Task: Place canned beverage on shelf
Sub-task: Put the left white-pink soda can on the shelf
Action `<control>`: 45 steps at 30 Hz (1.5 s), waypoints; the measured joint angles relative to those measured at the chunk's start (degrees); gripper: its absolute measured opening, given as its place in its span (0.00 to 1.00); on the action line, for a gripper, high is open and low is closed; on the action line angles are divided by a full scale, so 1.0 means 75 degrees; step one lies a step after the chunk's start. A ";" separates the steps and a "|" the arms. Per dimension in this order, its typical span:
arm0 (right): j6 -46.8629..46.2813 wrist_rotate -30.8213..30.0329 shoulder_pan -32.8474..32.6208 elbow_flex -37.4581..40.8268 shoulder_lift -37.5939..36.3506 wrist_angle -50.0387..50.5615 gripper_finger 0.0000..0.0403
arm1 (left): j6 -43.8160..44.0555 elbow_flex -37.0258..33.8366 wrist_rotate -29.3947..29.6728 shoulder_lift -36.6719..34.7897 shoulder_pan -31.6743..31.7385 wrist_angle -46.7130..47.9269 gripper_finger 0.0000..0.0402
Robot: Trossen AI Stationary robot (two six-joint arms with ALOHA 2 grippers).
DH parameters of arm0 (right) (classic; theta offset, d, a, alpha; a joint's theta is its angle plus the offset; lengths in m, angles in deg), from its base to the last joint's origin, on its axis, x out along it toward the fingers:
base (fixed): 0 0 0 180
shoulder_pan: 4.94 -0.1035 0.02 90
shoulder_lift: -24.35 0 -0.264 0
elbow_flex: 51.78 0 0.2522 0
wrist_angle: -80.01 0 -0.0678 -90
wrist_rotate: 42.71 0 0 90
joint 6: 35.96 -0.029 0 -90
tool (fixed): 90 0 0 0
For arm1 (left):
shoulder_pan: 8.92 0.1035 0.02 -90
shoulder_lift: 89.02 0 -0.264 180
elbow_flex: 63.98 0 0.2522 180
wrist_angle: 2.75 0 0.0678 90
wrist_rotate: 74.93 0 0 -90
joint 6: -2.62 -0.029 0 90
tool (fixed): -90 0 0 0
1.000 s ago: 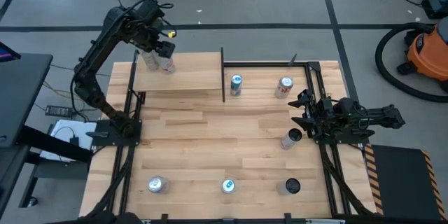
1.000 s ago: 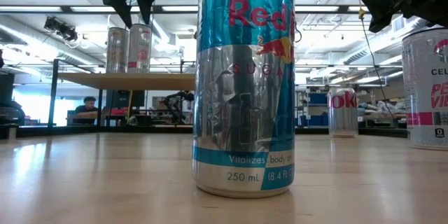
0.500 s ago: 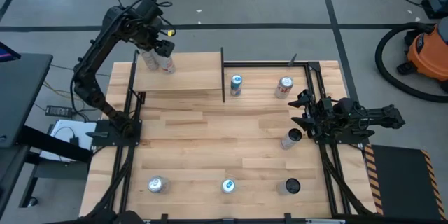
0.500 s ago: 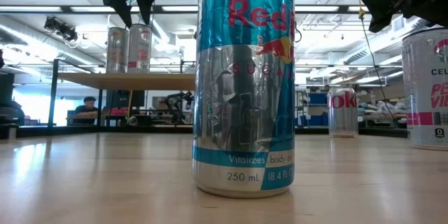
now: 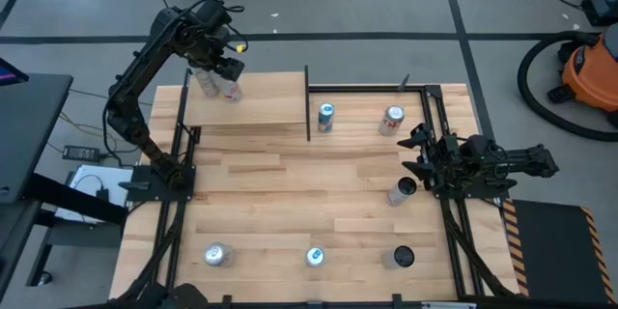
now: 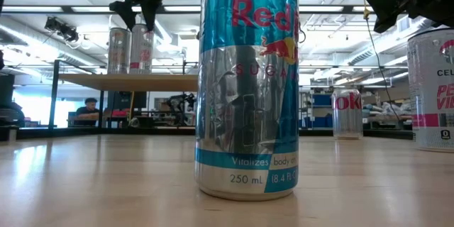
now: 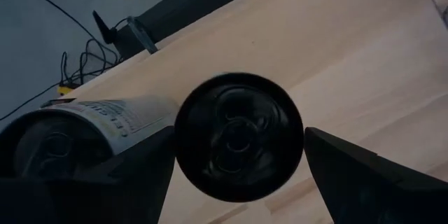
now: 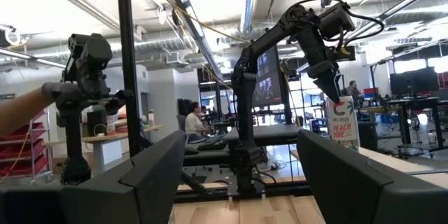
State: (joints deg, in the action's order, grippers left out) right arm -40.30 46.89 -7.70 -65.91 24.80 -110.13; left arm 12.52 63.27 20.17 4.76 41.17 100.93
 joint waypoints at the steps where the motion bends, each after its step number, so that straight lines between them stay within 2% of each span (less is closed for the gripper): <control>1: 0.0000 0.0001 0.0003 -0.0003 0.0003 0.0000 0.71 | -0.0073 0.0000 0.0000 0.0000 0.0000 -0.0001 0.78; 15: 0.0000 0.0000 0.0000 -0.0003 0.0000 0.0000 0.71 | -0.1189 0.0001 -0.0078 -0.0003 0.0186 -0.0010 0.63; 24: 0.0000 0.0002 0.0002 0.0000 0.0000 0.0000 0.71 | -0.2755 0.0003 -0.0751 -0.0003 0.0634 0.0008 0.63; 33: 0.0000 0.0003 0.0003 -0.0003 0.0003 0.0000 0.71 | -0.3989 0.0001 -0.1217 -0.0003 0.0632 0.0016 0.64; 45: 0.0000 0.0000 0.0003 -0.0002 0.0000 -0.0002 0.71 | -0.4946 -0.0002 -0.1279 -0.0003 0.0627 0.0016 0.64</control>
State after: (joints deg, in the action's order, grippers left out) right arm -40.30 46.89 -7.68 -65.93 24.80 -110.15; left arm -24.57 63.26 10.58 4.73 45.87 101.05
